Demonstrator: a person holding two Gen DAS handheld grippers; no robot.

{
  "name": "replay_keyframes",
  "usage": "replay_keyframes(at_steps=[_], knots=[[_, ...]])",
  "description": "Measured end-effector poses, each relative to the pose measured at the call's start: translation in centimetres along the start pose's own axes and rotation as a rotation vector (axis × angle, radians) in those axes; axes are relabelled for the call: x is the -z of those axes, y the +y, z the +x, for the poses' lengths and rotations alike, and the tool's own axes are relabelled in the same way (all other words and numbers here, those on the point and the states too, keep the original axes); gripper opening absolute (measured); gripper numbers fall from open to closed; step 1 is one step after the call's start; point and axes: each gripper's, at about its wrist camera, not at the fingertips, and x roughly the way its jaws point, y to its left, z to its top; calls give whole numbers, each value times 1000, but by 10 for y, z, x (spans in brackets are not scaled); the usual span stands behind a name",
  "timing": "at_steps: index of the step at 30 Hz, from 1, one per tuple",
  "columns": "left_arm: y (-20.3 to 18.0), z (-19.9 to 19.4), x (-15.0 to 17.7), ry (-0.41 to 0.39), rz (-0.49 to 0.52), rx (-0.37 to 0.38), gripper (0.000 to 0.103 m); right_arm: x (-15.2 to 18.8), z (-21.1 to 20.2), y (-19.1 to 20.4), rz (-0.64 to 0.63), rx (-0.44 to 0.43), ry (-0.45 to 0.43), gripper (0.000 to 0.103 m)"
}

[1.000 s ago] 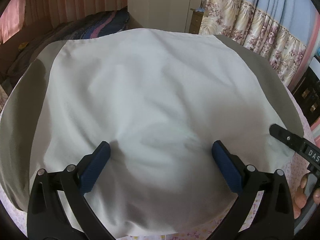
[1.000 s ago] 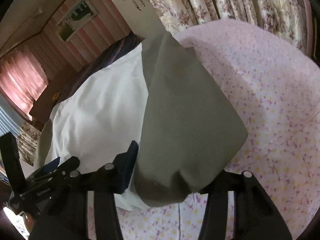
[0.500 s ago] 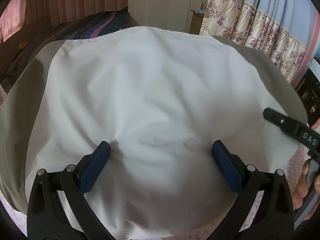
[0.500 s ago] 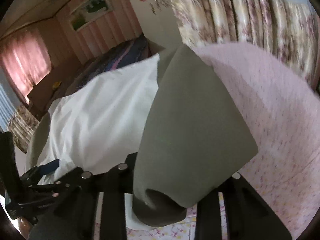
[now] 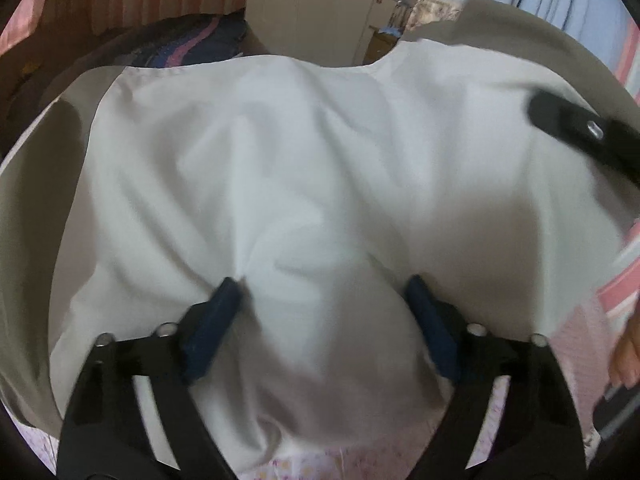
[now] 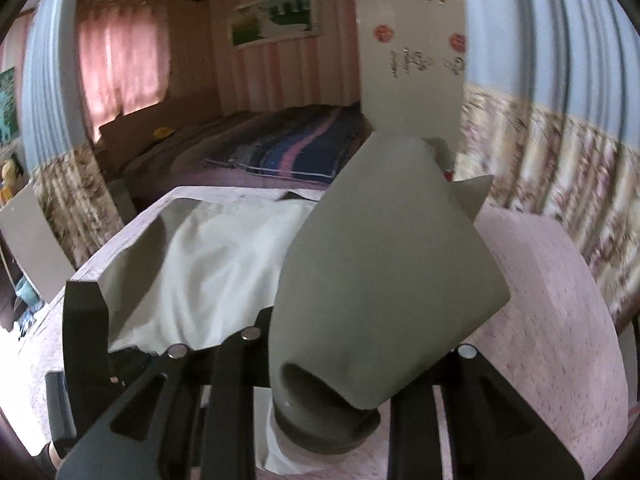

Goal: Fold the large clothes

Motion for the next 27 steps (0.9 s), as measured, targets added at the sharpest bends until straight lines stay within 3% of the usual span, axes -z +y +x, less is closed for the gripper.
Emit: replay_keyframes(at_steps=[3, 8, 10, 12, 18, 20, 22, 27], knots=[[9, -8, 4, -4, -36, 40, 81, -11, 3, 21, -49, -22, -3, 24], [42, -19, 10, -6, -155, 180, 80, -28, 7, 69, -157, -90, -4, 22], [53, -35, 14, -17, -169, 224, 74, -32, 11, 85, -190, -119, 4, 22], [62, -53, 18, -25, -159, 230, 75, -36, 15, 106, -236, -146, 14, 22], [126, -126, 36, -96, -158, -17, 88, -18, 30, 162, -387, -198, 65, 22], [150, -139, 37, -109, -141, -147, 89, -2, 37, 183, -461, -202, 84, 22], [174, -141, 36, -97, -140, -220, 89, 18, 46, 208, -566, -196, 100, 22], [222, -132, 23, -70, -174, -237, 89, 77, 77, 246, -881, -111, 188, 22]])
